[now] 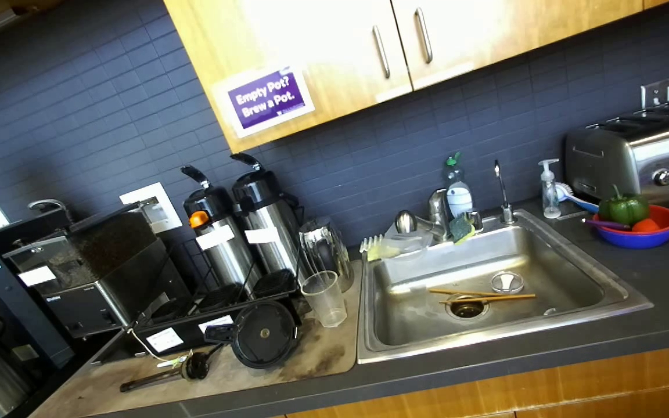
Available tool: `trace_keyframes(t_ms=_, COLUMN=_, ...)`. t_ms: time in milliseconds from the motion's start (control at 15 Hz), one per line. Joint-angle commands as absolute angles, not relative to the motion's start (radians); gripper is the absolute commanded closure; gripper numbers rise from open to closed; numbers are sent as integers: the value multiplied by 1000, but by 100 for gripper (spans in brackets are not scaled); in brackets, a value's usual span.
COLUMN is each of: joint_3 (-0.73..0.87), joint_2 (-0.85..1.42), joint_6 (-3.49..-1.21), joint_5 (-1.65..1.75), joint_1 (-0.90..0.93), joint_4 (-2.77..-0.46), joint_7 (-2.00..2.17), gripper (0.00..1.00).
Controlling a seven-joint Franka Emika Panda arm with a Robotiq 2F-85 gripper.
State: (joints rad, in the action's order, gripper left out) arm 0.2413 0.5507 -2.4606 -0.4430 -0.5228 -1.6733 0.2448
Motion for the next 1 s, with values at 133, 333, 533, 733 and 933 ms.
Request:
trace_keyframes(t_ms=133, joint_3=243, joint_2=491, joint_6=-2509, joint_5=-456, joint_1=-508, joint_4=-1748, joint_7=234, gripper=86)
trace_keyframes(t_ms=333, joint_3=248, joint_2=468, joint_6=-2535, joint_5=-449, joint_1=-494, joint_4=-1782, joint_7=243, gripper=86)
trace_keyframes(t_ms=533, joint_3=251, joint_2=439, joint_6=-2573, joint_5=-445, joint_1=-477, joint_4=-1825, joint_7=251, gripper=86)
trace_keyframes(t_ms=733, joint_3=254, joint_2=410, joint_6=-2614, joint_5=-443, joint_1=-459, joint_4=-1867, joint_7=257, gripper=86)
trace_keyframes(t_ms=933, joint_3=252, joint_2=385, joint_6=-2646, joint_5=-445, joint_1=-445, joint_4=-1907, joint_7=257, gripper=86)
